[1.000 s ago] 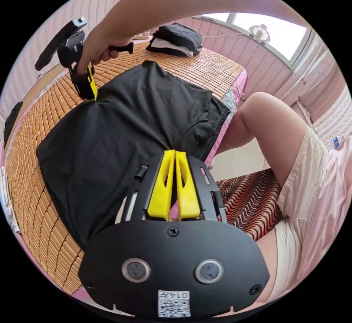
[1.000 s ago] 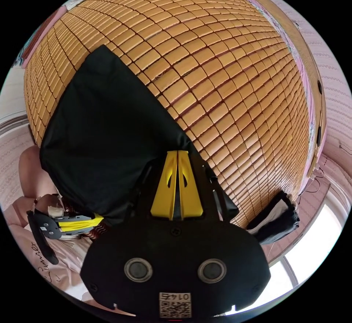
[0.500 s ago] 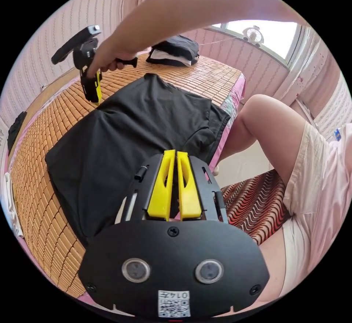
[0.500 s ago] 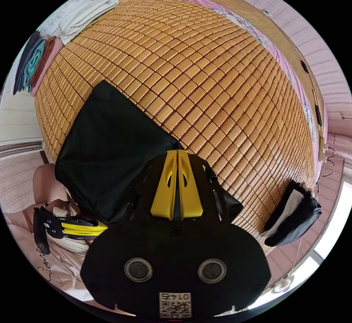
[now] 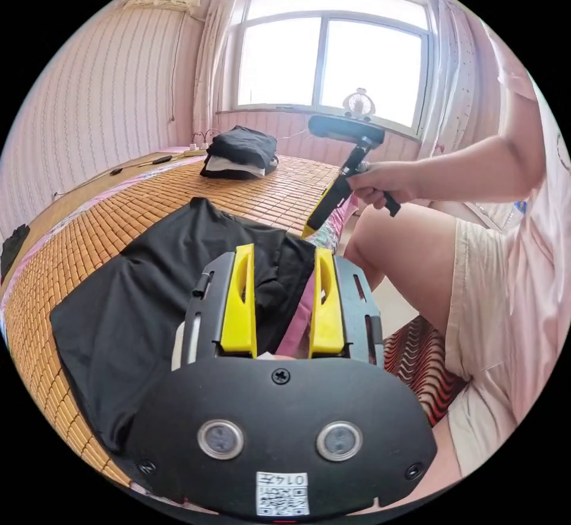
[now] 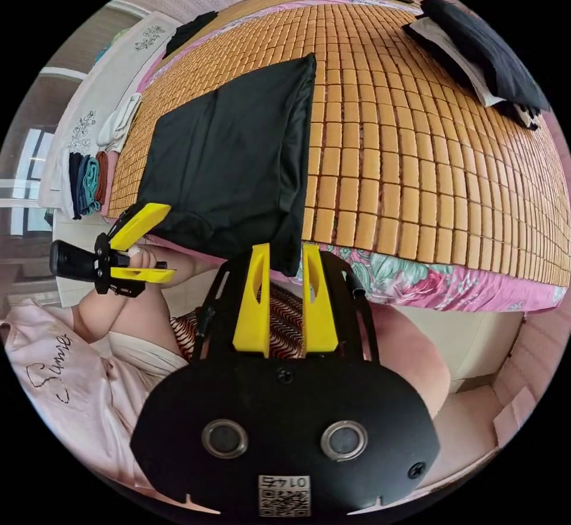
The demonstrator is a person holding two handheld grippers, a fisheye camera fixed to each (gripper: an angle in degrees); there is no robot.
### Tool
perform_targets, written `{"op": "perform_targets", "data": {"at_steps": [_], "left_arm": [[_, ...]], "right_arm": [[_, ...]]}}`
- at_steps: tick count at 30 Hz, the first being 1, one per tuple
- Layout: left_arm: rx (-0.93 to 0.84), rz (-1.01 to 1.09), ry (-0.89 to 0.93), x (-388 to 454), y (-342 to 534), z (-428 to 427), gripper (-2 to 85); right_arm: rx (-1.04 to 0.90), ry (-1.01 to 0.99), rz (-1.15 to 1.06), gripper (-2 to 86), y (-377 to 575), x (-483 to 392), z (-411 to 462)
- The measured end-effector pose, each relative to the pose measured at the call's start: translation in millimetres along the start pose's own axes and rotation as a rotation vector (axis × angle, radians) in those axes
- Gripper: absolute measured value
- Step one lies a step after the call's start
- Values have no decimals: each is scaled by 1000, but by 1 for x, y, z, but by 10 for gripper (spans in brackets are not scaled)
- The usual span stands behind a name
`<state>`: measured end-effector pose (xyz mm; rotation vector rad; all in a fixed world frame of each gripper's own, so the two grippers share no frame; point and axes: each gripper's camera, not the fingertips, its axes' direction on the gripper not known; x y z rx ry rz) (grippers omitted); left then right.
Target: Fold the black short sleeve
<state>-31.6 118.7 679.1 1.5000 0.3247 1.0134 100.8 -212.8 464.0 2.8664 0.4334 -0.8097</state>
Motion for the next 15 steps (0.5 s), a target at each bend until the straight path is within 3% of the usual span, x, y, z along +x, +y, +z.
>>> {"op": "perform_targets", "data": {"at_steps": [8, 12, 15], "left_arm": [[-268, -16, -57, 34, -52, 86, 247], [-386, -28, -75, 42, -66, 118, 234], [-451, -58, -105, 45, -78, 127, 175]], "right_arm": [[138, -305, 80, 6, 40, 77, 19], [190, -430, 54, 0, 54, 116, 6], [201, -485, 33, 0, 65, 139, 6]]}}
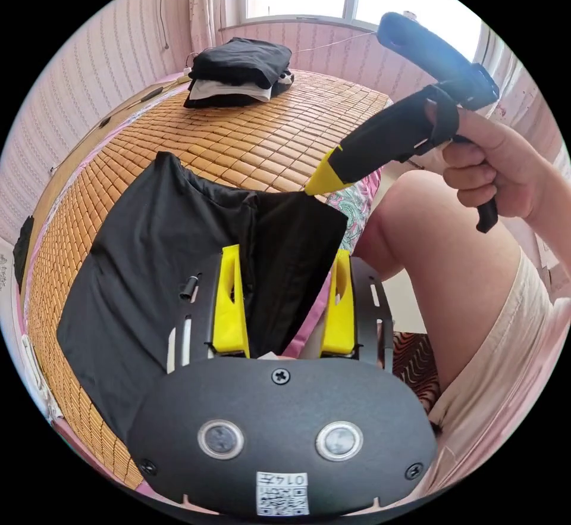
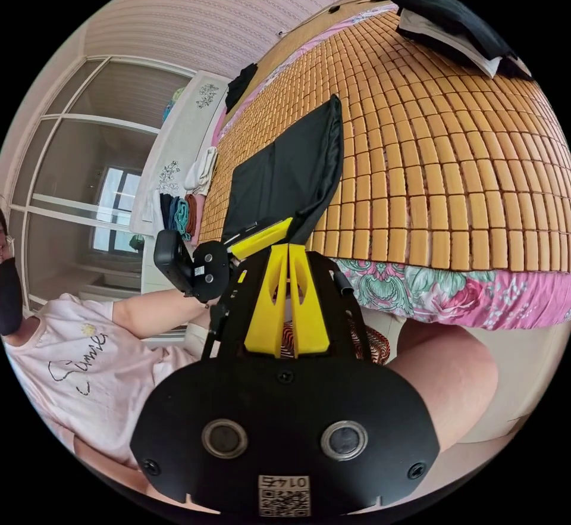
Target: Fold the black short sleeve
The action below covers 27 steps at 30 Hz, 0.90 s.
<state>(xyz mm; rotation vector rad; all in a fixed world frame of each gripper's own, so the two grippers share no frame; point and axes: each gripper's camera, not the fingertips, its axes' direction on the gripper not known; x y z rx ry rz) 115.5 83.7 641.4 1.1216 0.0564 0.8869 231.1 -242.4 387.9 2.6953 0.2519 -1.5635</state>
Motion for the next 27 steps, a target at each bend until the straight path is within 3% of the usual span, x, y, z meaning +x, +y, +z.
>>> {"op": "perform_targets", "data": {"at_steps": [2, 5, 9, 15, 23, 27], "left_arm": [[-13, -7, -44, 3, -9, -5, 75], [-116, -44, -137, 1, -19, -9, 4], [-94, -50, -62, 2, -16, -25, -5], [-50, 26, -41, 25, 6, -61, -7], [-37, 82, -4, 42, 43, -95, -8], [-14, 72, -16, 39, 51, -108, -8]], "right_arm": [[-12, -32, -9, 4, 5, 11, -1], [60, -27, -11, 21, 14, 26, -13], [188, -51, 100, 103, 27, 77, -33], [126, -276, 231, 146, 33, 131, 7], [311, -326, 339, 96, 33, 163, 12], [431, -505, 492, 35, 40, 185, 8]]}}
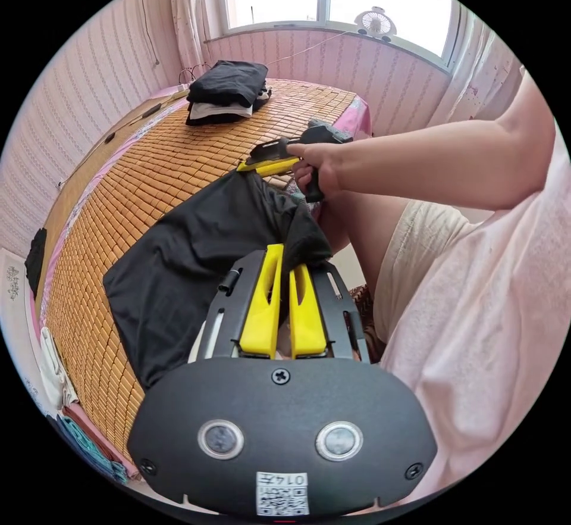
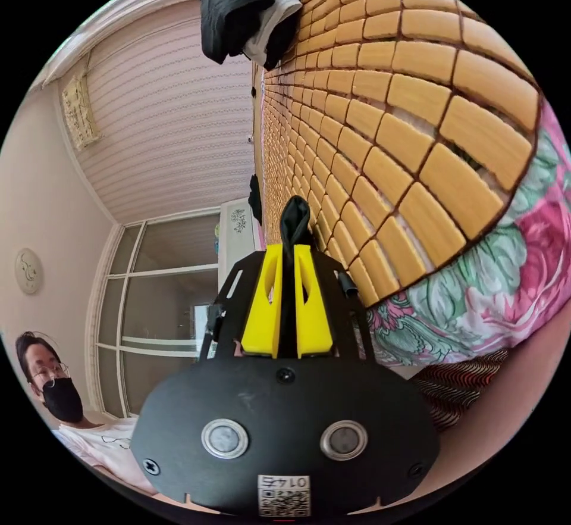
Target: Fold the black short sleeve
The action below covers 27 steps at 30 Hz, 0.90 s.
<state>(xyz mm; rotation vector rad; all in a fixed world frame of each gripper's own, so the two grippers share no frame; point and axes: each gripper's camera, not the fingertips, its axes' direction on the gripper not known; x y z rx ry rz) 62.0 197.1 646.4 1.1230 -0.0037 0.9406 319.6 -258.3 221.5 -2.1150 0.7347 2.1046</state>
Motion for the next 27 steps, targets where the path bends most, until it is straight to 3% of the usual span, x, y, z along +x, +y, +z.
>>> {"op": "perform_targets", "data": {"at_steps": [8, 14, 19, 27], "left_arm": [[194, -4, 86, -8, -13, -21, -10], [361, -95, 234, -29, -20, -27, -10], [366, -232, 212, -64, 13, -30, -10], [234, -557, 150, -133, 84, -17, -8]], "right_arm": [[160, -51, -121, 21, 1, -39, -62], [131, 150, -325, 19, -10, -123, -92], [-69, 327, -443, 19, -15, -179, -14], [-255, 595, -430, 23, -5, -199, 155]]}}
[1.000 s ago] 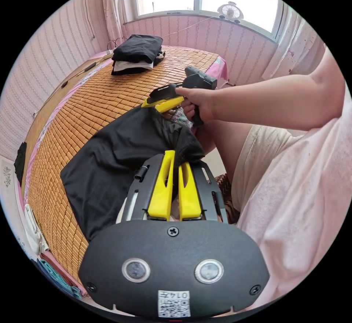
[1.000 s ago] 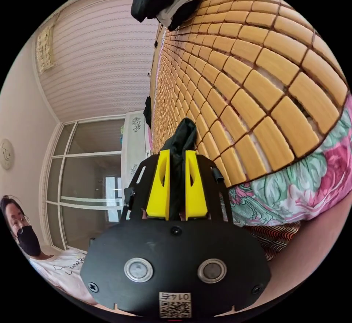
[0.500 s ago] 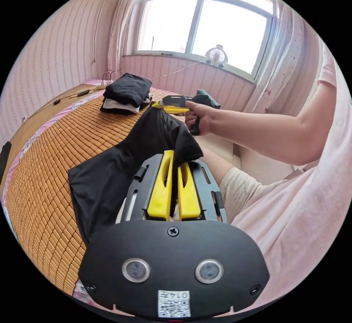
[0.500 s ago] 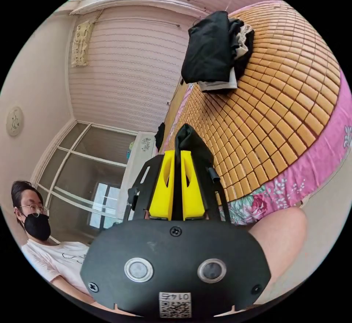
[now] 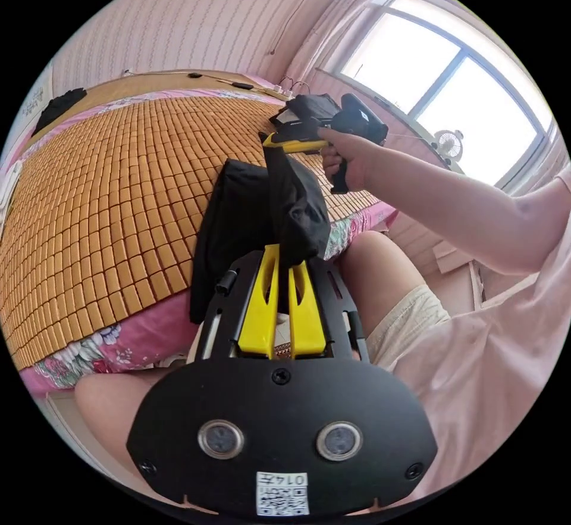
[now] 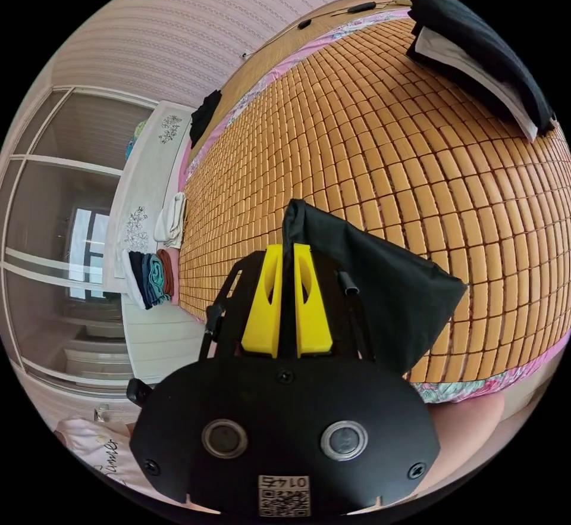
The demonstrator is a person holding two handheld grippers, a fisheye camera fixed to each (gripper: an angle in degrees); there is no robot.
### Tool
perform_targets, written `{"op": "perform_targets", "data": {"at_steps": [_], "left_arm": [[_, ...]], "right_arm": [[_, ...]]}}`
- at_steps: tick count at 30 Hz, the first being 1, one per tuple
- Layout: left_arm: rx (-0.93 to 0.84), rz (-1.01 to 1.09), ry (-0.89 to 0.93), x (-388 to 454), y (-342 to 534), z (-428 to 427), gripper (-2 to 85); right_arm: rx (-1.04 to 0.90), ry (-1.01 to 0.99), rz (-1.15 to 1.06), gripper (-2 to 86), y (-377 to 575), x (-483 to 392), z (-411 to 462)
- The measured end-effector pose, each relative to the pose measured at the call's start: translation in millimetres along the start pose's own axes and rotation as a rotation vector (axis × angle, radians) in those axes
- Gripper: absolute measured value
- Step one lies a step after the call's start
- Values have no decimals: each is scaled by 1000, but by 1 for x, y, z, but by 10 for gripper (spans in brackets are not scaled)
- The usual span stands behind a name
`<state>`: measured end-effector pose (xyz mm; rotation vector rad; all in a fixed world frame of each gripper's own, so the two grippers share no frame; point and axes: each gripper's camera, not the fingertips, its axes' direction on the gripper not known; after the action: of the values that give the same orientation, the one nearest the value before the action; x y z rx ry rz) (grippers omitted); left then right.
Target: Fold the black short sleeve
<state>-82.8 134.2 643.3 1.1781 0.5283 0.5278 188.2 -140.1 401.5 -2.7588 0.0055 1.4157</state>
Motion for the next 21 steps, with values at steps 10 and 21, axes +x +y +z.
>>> {"op": "perform_targets", "data": {"at_steps": [10, 21], "left_arm": [[-227, -418, 14, -90, 18, -11, 18], [-273, -257, -164, -98, 26, -42, 98]], "right_arm": [[-122, 67, -168, 44, -30, -88, 35], [-344, 544, -643, 124, -24, -171, 59]]}}
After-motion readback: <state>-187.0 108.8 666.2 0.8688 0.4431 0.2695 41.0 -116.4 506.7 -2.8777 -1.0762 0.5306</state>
